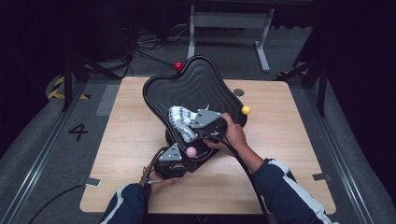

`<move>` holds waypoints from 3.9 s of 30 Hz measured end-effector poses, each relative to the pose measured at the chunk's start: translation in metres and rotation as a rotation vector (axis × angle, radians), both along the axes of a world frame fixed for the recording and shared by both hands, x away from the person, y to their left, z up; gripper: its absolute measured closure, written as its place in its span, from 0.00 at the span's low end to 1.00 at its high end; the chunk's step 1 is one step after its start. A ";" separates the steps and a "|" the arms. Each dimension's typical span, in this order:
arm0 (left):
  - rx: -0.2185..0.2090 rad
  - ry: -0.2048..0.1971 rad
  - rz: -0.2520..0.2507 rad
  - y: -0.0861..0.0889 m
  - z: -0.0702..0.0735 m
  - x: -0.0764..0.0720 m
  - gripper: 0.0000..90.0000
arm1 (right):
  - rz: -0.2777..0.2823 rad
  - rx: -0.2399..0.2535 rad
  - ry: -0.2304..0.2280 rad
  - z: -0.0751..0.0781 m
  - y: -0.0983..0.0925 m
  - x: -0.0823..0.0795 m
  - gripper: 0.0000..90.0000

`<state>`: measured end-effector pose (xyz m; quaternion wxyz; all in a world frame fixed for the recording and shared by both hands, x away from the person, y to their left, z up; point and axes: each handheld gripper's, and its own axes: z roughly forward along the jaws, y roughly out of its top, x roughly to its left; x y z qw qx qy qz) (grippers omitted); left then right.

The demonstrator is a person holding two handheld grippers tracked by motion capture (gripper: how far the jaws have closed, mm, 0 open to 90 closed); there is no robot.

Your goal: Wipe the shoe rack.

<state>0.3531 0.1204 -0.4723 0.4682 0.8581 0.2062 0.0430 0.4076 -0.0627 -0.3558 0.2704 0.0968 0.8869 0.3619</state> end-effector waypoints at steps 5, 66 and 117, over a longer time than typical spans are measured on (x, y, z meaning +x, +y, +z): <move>0.001 0.001 -0.004 0.000 0.000 0.000 0.81 | 0.005 0.001 0.007 0.001 -0.001 0.002 0.91; -0.006 0.006 0.002 -0.001 -0.002 0.000 0.81 | -0.157 0.011 0.007 -0.010 -0.050 0.021 0.91; -0.003 0.003 0.005 -0.001 -0.002 0.000 0.81 | -0.332 -0.026 0.021 -0.015 -0.099 0.053 0.91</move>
